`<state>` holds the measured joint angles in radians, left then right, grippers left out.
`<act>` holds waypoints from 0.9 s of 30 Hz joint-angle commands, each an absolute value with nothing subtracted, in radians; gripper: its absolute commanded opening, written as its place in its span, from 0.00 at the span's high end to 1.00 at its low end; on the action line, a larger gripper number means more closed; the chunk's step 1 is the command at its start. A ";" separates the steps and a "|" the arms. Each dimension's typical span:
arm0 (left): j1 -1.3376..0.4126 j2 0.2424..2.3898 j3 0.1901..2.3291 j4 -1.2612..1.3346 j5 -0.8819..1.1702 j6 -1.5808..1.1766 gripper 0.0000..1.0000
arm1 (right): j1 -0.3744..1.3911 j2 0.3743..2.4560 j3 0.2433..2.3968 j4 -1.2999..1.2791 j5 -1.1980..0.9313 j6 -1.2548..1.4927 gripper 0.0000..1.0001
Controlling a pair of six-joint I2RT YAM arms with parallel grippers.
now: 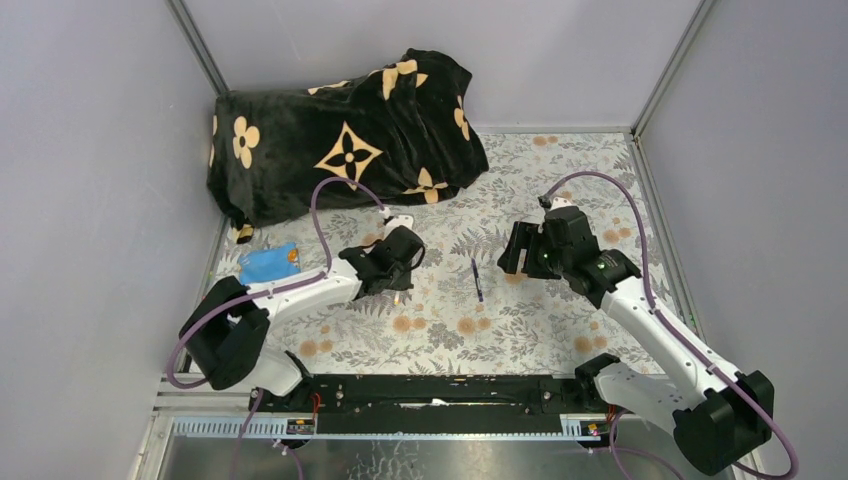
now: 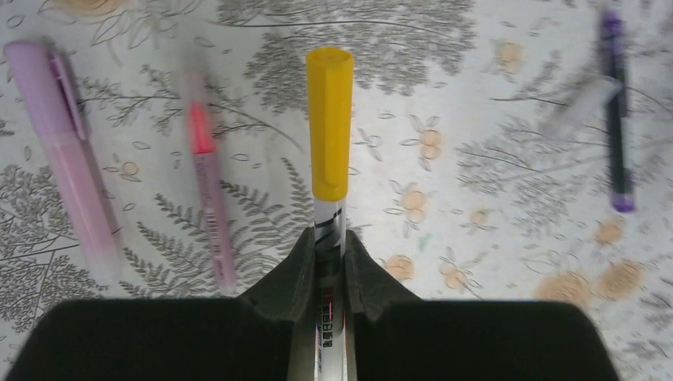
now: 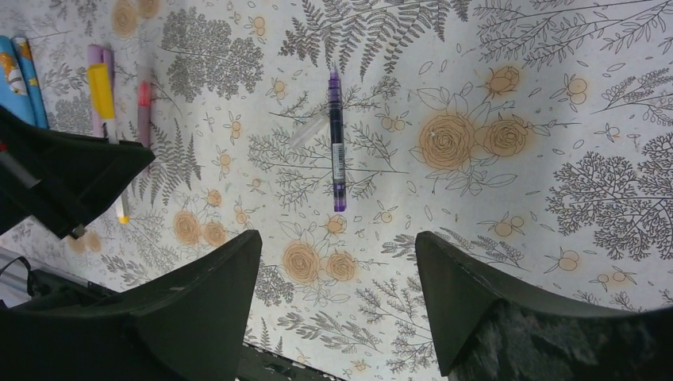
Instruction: Insert the pens into the pen caps
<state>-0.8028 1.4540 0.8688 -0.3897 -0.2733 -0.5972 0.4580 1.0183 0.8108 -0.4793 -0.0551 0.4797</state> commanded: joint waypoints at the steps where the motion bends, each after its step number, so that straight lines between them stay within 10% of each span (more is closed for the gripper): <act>1: -0.765 1.478 0.841 -0.302 -0.287 -0.632 1.00 | 0.456 0.983 0.812 -0.456 -0.078 0.483 0.21; 27: -0.763 1.608 0.822 -0.279 -0.387 -0.626 0.96 | 0.455 0.987 0.801 -0.444 -0.123 0.446 0.19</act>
